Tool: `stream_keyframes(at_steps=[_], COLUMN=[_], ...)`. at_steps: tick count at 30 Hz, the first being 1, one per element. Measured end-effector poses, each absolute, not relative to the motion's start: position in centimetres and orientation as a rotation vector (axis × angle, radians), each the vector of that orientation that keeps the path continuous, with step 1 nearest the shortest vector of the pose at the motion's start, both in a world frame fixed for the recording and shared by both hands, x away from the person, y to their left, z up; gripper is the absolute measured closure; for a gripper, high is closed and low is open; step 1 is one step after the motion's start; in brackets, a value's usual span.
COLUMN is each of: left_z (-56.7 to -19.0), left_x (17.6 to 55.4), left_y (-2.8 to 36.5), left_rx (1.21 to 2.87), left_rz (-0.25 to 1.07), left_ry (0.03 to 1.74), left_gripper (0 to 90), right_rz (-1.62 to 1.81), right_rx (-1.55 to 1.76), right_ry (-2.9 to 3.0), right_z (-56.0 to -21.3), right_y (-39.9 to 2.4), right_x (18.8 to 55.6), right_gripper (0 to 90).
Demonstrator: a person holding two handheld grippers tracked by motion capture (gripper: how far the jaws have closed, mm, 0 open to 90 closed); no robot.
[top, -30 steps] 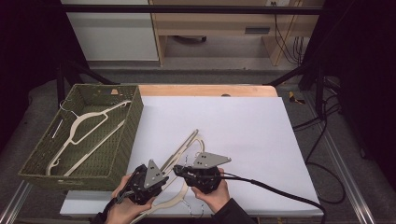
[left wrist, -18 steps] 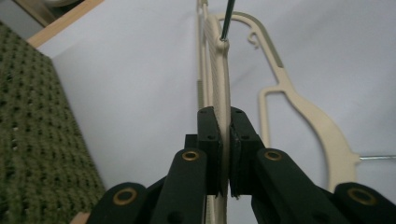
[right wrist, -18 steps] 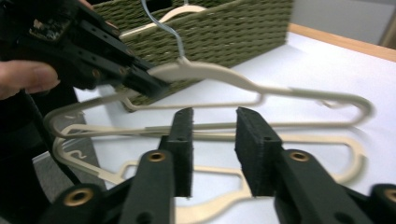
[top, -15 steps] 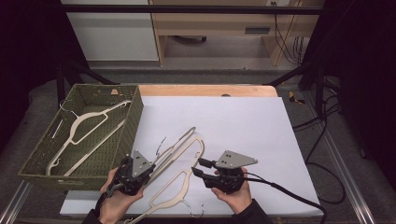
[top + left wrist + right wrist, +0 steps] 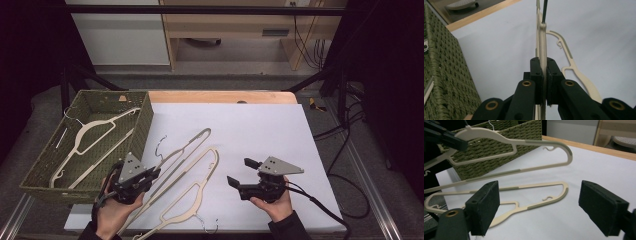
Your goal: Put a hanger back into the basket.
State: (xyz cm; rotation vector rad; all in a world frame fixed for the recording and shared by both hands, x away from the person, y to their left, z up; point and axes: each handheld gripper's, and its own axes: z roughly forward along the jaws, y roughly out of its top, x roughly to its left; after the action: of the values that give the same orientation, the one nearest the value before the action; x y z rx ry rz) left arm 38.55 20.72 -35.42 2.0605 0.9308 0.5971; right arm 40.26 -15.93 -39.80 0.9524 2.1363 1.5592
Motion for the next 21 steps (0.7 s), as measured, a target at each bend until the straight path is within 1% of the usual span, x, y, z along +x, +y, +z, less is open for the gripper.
stream_keyframes(at_steps=[9,12,16,21], left_z=[-31.3,-29.7,-28.1,-26.6], left_x=[39.0,39.4,39.6,40.5], left_y=[21.9,22.5,23.4,24.7], left_rx=[2.028,2.005,1.987,1.963], left_rz=[0.555,0.528,0.525,0.499], left_ry=[0.84,0.807,0.779,0.762], left_gripper=[85.8,85.9,85.9,85.9], right_rz=[1.527,1.532,1.534,1.532], right_rx=[1.012,1.023,1.037,1.064], right_ry=[2.071,2.05,2.031,2.016], right_z=[-39.6,-39.4,-39.2,-39.2], right_y=[-18.4,-19.0,-19.7,-20.4], right_x=[40.5,40.5,40.5,40.6], right_gripper=[11.3,10.6,9.2,8.3])
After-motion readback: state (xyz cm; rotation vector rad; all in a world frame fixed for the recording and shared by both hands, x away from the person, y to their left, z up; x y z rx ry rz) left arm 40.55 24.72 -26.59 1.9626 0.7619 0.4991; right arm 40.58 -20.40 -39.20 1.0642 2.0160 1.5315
